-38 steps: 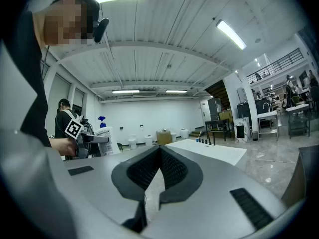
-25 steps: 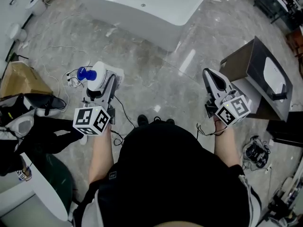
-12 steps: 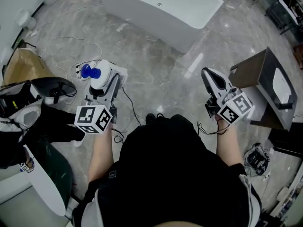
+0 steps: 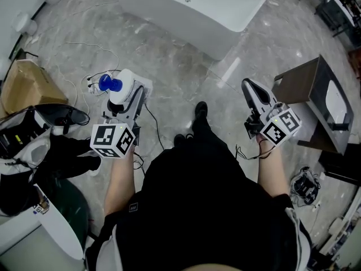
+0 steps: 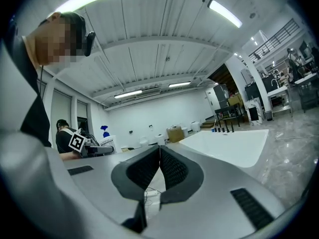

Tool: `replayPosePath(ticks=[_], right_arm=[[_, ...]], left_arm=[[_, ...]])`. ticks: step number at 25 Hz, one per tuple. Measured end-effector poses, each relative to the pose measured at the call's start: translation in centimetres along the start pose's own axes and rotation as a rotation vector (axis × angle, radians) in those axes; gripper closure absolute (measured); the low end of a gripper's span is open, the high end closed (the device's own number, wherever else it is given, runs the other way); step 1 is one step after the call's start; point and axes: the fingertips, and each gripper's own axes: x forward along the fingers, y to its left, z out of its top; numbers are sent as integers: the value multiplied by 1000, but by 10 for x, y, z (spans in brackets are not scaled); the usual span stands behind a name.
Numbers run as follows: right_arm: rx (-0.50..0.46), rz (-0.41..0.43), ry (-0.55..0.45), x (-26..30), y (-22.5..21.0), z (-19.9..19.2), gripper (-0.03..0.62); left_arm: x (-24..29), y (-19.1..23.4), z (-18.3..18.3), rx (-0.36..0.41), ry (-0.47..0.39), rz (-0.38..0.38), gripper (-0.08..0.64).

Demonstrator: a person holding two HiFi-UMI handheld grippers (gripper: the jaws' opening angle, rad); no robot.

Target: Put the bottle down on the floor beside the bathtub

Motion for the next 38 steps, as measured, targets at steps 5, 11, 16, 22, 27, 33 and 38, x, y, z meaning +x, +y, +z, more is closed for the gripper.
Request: replayPosePath(ticks=[5, 11, 16, 22, 27, 33, 38], right_arm=[[30, 15, 0, 15, -42, -5, 563], [7, 3, 19, 70, -109, 25, 563], [10, -27, 34, 97, -160, 59, 563], [30, -2, 58, 125, -210, 47, 563], [30, -29, 110, 151, -244, -16, 563], [76, -68, 158, 181, -266, 17, 563], [79, -110, 191, 237, -280, 38, 563]], left_arm=[[40, -4, -2, 21, 11, 13, 287], [122, 1, 35, 55, 25, 27, 287], [188, -29, 75, 85, 29, -20, 288], [257, -41, 62, 101, 32, -25, 288], [299, -22, 4, 69, 31, -29, 288], [339, -3, 40, 77, 79, -48, 288], [388, 43, 60, 50, 101, -80, 288]])
